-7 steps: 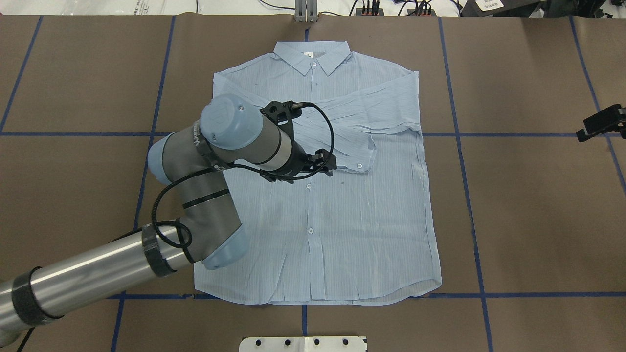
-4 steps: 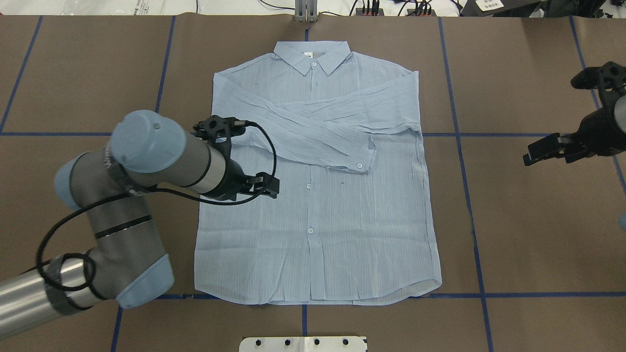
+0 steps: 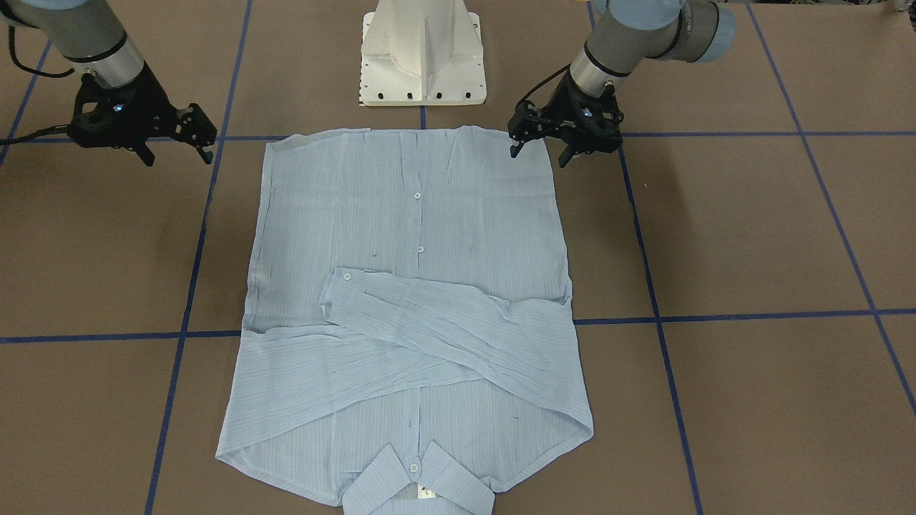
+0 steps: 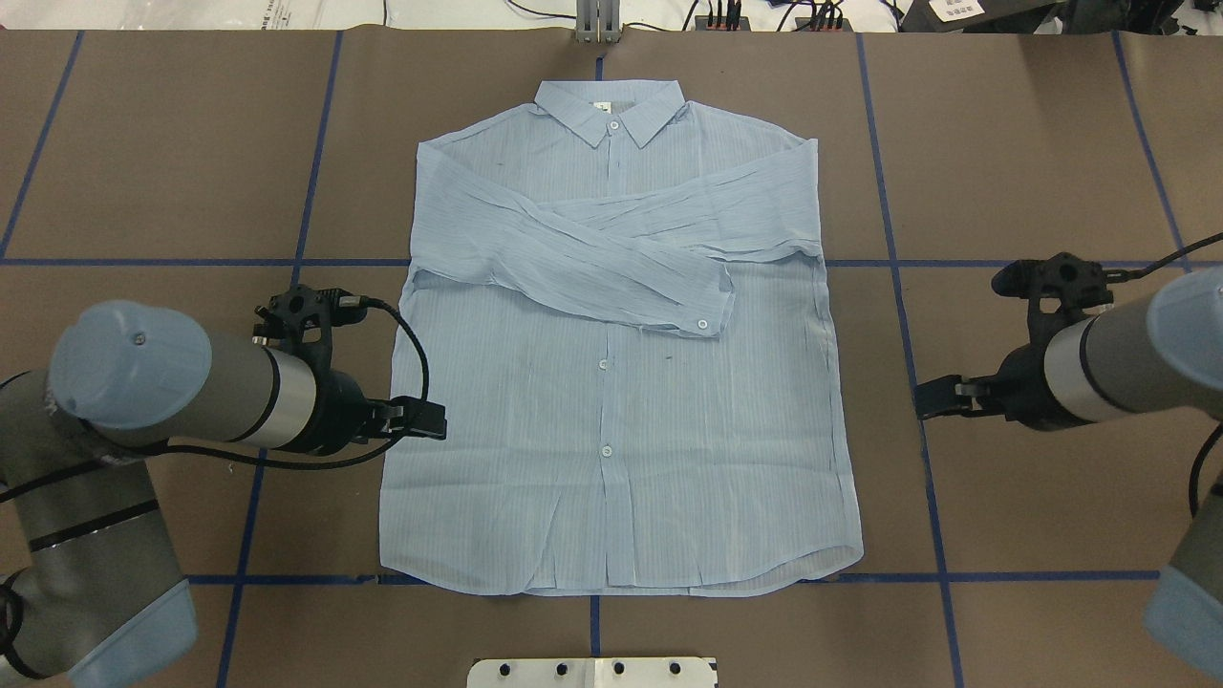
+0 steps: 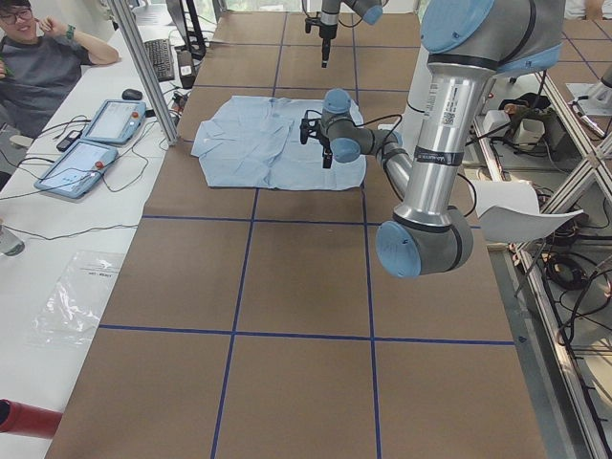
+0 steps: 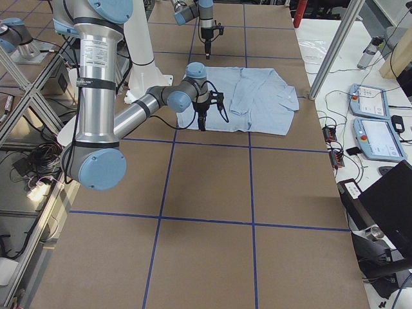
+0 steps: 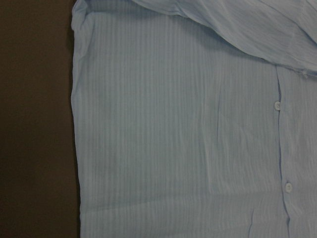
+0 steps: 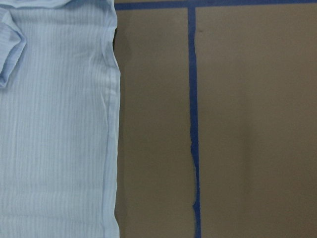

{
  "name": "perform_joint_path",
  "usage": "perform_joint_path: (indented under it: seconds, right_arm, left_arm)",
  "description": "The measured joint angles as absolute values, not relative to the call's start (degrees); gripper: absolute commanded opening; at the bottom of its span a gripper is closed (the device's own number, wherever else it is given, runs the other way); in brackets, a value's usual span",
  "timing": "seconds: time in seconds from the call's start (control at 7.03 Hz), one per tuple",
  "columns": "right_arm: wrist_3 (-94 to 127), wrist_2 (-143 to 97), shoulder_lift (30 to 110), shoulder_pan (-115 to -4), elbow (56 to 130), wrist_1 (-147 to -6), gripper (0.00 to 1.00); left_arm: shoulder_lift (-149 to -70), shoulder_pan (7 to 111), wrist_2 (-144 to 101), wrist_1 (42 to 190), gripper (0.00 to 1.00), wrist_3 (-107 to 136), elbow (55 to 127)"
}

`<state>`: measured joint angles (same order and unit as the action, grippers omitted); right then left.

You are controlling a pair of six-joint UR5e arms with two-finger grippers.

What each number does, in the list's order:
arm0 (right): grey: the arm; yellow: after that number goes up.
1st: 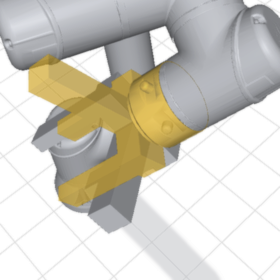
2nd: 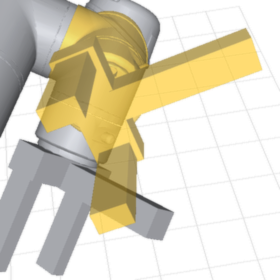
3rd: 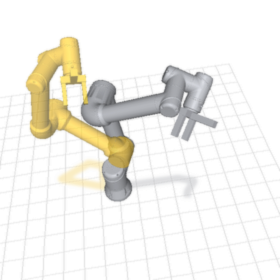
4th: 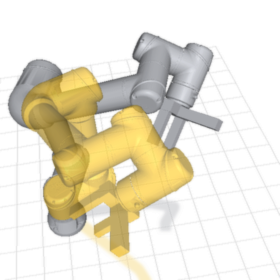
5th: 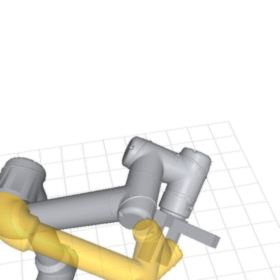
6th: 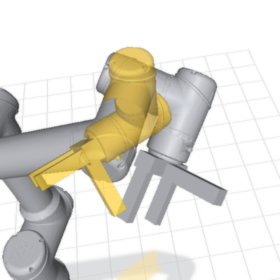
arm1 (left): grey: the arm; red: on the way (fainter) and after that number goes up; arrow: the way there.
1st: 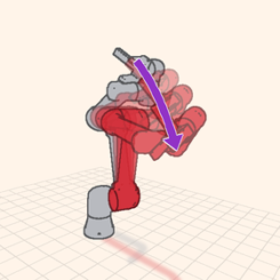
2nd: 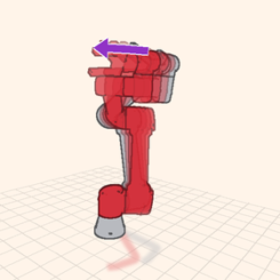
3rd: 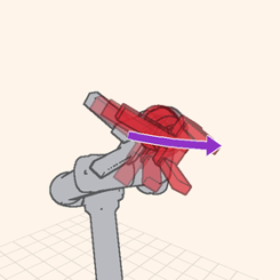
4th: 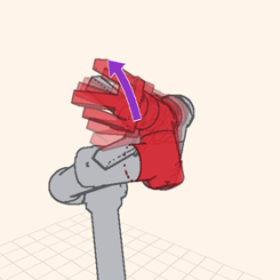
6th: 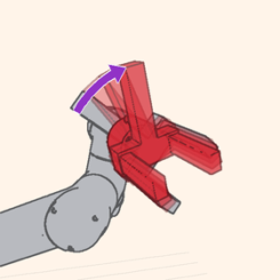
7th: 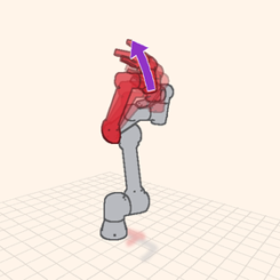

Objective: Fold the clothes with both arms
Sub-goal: 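Lower both grippers to the shirt's side edges near the hem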

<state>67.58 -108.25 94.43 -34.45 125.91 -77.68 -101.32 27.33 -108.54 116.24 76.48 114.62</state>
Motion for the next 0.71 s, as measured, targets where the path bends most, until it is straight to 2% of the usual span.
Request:
perform_joint_path:
  seconds: [0.43,0.57,0.71]
  right_arm:
    - [79.2,-97.9,98.9,-22.5,126.1,-69.2,1.00]
    - [81.6,-95.3,100.0,-19.7,126.0,-67.4,1.00]
    - [82.6,-94.0,100.5,-18.4,126.0,-66.6,1.00]
  left_arm:
    - [-97.6,18.9,-102.0,119.5,1.00,83.9,114.3]
    - [-97.6,16.7,-100.5,117.5,0.92,85.8,114.3]
    - [-97.6,15.3,-99.4,115.6,0.66,86.8,114.2]
